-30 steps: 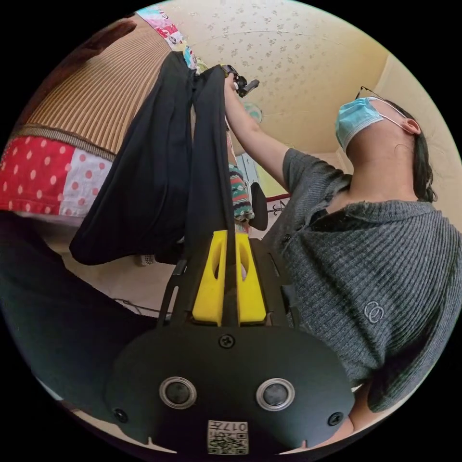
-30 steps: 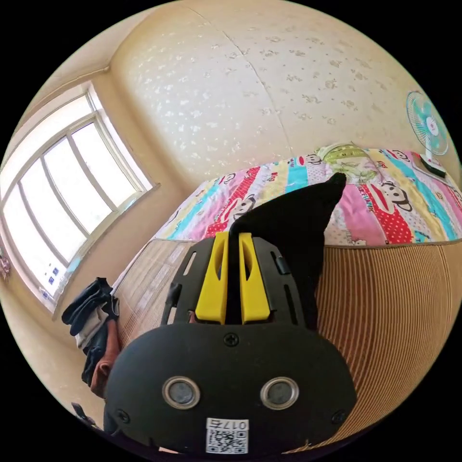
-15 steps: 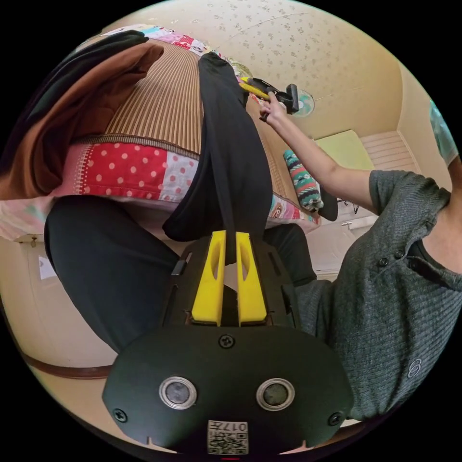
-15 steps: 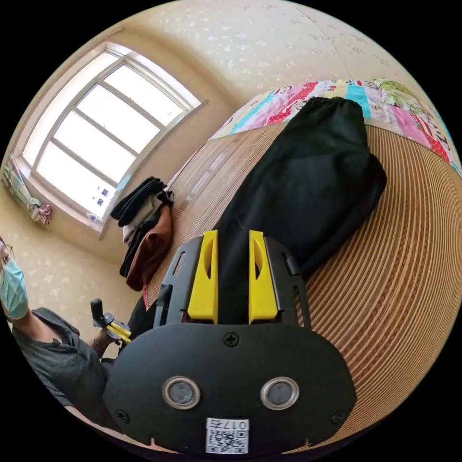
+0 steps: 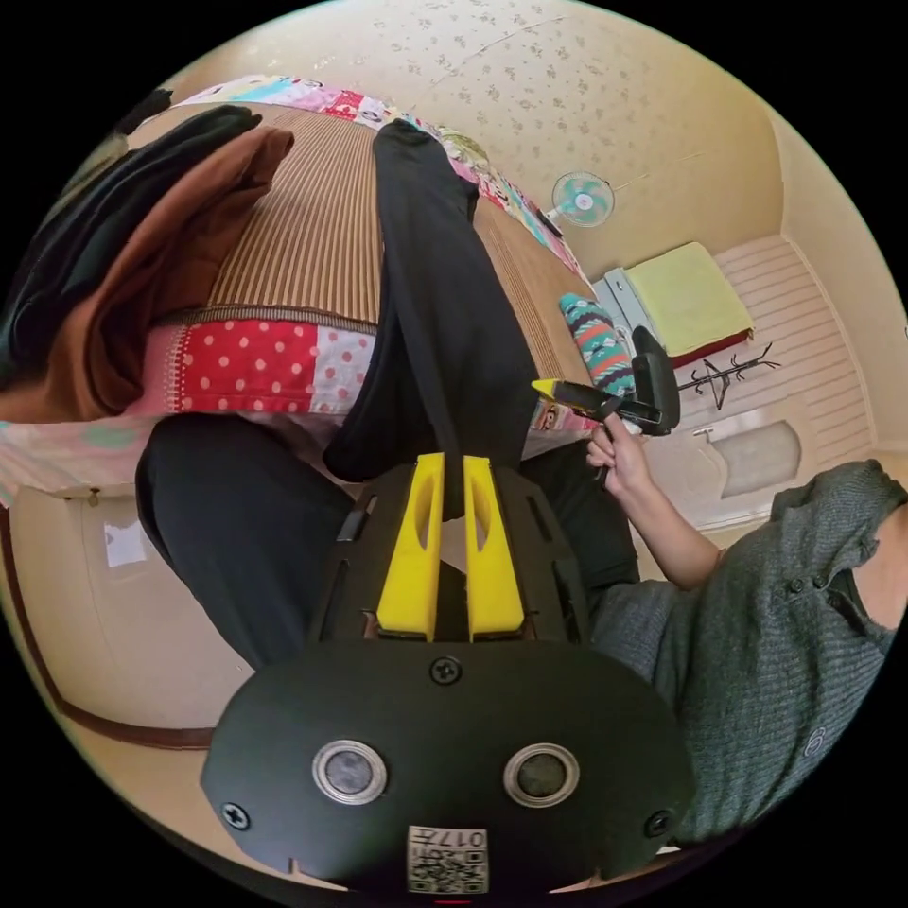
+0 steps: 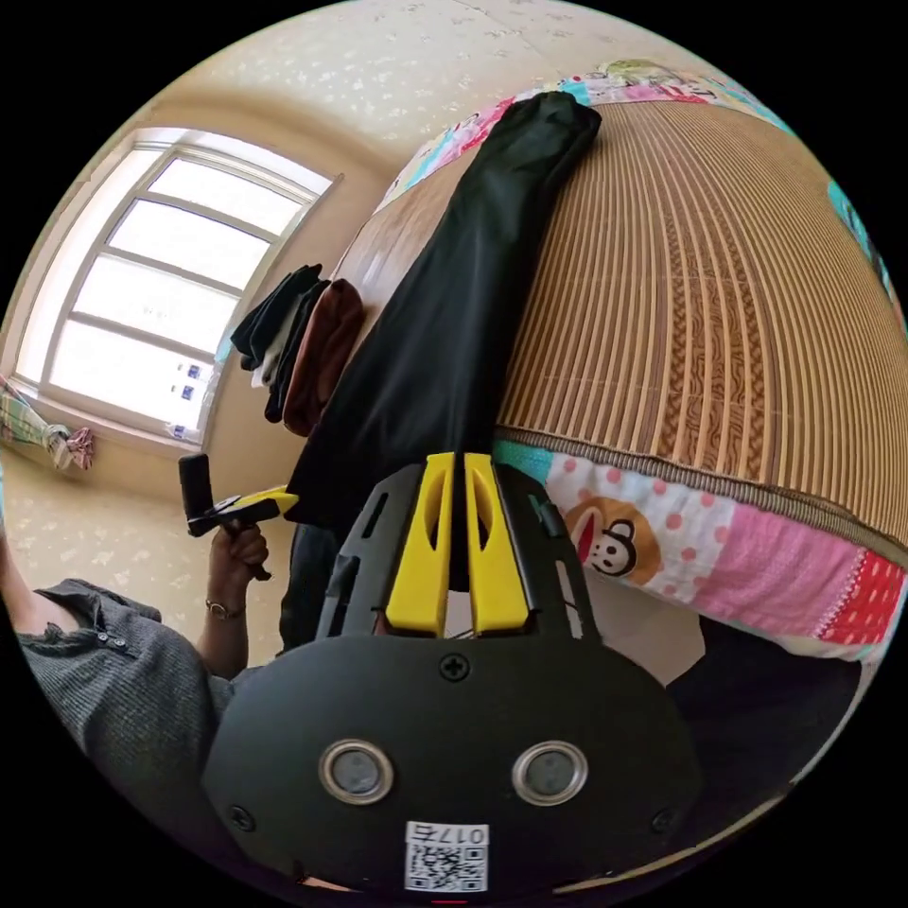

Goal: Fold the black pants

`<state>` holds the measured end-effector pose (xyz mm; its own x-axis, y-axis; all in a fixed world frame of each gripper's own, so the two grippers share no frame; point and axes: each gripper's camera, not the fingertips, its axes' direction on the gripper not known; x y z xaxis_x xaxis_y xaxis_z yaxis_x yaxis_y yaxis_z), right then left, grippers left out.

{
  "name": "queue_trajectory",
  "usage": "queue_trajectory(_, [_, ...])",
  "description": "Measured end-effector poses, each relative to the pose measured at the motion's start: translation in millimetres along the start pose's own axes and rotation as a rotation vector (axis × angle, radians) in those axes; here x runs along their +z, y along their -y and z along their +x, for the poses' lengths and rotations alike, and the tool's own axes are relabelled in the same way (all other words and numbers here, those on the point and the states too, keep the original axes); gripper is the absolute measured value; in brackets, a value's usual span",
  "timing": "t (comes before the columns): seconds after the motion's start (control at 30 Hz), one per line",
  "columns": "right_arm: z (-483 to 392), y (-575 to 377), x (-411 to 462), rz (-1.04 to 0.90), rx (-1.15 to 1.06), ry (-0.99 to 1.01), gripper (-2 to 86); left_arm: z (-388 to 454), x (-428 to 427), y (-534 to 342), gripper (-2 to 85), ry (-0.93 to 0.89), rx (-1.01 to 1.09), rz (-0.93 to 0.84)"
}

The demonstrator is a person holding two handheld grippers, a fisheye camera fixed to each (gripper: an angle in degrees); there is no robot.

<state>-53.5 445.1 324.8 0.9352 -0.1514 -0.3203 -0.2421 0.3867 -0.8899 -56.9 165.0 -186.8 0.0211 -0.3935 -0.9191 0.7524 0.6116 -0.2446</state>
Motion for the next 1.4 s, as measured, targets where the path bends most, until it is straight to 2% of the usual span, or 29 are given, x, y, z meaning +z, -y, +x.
queue_trajectory(0.07, [-21.9, -5.0, -21.6, 0.027, -0.083, 0.065, 2.4, 13.5, -23.2, -5.1, 4.1, -0.065, 0.097, 0.075])
queue_trajectory(0.13, [-36.2, -12.5, -40.6, 0.077, -0.111, 0.085, 1.9, 12.3, -34.2, -10.6, 4.1, -0.079, 0.099, 0.102])
queue_trajectory(0.23, [-44.7, -27.9, -60.2, 0.167, -0.127, 0.104, 1.5, -9.1, -30.3, -21.5, 4.1, 0.053, -0.038, 0.062])
queue_trajectory(0.27, [-39.7, -31.2, -52.7, 0.152, -0.128, 0.084, 1.4, -18.7, -20.4, -25.1, 4.2, 0.131, -0.102, 0.011])
queue_trajectory(0.33, [-23.1, -31.9, -24.4, 0.053, -0.093, 0.05, 1.5, -28.1, -5.1, -29.7, 4.5, 0.161, -0.154, -0.033])
queue_trajectory(0.4, [-6.4, -34.7, -1.7, -0.013, -0.05, 0.032, 1.7, -34.9, 2.2, -34.1, 4.6, 0.172, -0.22, -0.022])
queue_trajectory(0.5, [6.0, -35.7, -5.9, 0.02, -0.07, -0.034, 2.8, -40.6, -5.0, -36.4, 5.9, 0.142, -0.27, 0.095])
queue_trajectory(0.57, [16.4, -21.9, -17.8, 0.028, -0.061, -0.004, 5.4, -45.4, -4.3, -22.3, 7.8, 0.089, -0.247, 0.156])
queue_trajectory(0.63, [23.7, -9.7, -24.6, 0.054, -0.052, 0.067, 8.2, -48.8, 6.8, 0.3, 8.5, 0.073, -0.216, 0.14])
queue_trajectory(0.7, [24.8, 3.3, -24.6, 0.061, -0.072, 0.1, 9.2, -48.9, 22.3, 27.2, 9.6, 0.113, -0.167, 0.125])
queue_trajectory(0.77, [24.9, 20.6, -14.0, 0.036, -0.059, 0.037, 9.2, -50.0, 50.7, 59.4, 10.8, 0.198, -0.102, 0.103])
queue_trajectory(0.87, [37.3, 34.8, 8.7, 0.008, 0.074, 0.089, 8.4, -71.3, 103.1, 82.1, 10.9, 0.238, -0.157, -0.023])
queue_trajectory(0.93, [35.8, 38.3, 10.1, 0.008, 0.082, 0.046, 6.8, -69.3, 107.8, 77.9, 10.7, 0.274, -0.167, 0.021])
queue_trajectory(1.07, [33.8, 32.3, -15.2, -0.037, -0.015, -0.05, 3.5, -50.6, 124.9, 58.3, 4.3, 0.131, -0.135, -0.018])
queue_trajectory(1.17, [57.1, 10.4, -45.1, -0.082, 0.009, -0.049, 3.0, -26.6, 150.4, 38.3, 4.0, 0.035, -0.085, -0.114])
queue_trajectory(1.27, [91.3, -14.9, -70.0, -0.17, 0.039, -0.052, 3.1, -13.4, 164.5, 22.8, 4.2, 0.023, -0.079, -0.186])
queue_trajectory(1.3, [98.2, -19.0, -75.1, -0.181, 0.048, -0.051, 3.2, -13.9, 162.3, 21.1, 4.4, 0.016, -0.09, -0.173])
queue_trajectory(1.4, [129.2, -30.5, -110.9, -0.123, 0.1, -0.021, 4.3, -25.7, 126.2, 24.3, 5.5, -0.083, -0.135, 0.039])
